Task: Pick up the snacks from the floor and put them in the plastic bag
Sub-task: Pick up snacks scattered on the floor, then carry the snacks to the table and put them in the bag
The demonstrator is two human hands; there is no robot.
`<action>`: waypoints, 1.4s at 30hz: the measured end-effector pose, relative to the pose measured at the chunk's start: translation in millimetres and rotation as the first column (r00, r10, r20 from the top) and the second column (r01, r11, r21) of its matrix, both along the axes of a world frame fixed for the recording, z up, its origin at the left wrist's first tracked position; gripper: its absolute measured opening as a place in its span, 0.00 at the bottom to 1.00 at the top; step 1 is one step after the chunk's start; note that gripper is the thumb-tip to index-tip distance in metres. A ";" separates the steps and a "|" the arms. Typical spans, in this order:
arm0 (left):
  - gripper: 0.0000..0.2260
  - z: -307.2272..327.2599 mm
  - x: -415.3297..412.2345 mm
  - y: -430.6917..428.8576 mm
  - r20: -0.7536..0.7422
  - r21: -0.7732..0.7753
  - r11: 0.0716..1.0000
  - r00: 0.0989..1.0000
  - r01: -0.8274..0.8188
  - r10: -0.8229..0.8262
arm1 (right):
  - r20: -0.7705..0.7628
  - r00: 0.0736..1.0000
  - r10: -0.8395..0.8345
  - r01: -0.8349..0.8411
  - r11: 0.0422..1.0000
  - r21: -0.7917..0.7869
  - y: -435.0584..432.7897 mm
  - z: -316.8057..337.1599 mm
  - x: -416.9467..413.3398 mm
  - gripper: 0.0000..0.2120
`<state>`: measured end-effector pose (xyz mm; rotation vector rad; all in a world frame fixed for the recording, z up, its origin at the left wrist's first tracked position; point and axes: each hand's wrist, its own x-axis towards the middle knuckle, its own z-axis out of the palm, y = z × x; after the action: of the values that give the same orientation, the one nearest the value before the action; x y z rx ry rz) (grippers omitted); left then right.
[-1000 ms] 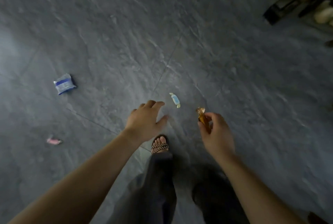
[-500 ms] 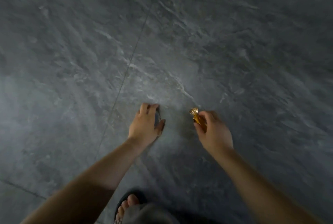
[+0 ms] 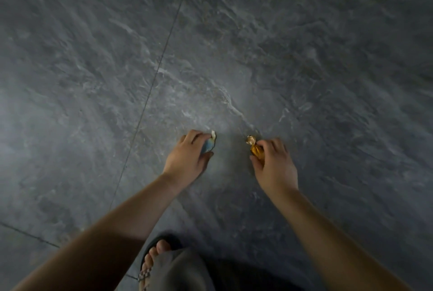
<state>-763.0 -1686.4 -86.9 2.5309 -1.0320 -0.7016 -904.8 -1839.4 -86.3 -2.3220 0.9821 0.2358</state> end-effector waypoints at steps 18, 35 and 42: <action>0.16 561.9 -6.2 -1.8 -0.040 -0.030 0.999 0.999 -0.024 0.023 | 0.140 0.984 -0.108 0.084 0.982 0.170 14.6 569.9 -48.9 0.14; 0.17 854.7 -102.2 -51.6 -0.069 -0.341 0.808 0.845 0.480 -0.531 | 0.404 0.491 -0.772 0.825 0.561 0.069 135.7 846.8 -155.7 0.13; 0.15 860.9 -243.6 -23.6 -0.105 -0.354 0.467 0.462 0.810 -0.881 | 0.392 0.073 -0.917 0.987 0.123 0.104 234.6 858.7 -255.8 0.12</action>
<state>-1006.6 -1709.9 773.9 1.4559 -2.1459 -1.0289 -1160.6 -1604.7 772.4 -1.1843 2.1524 -0.8893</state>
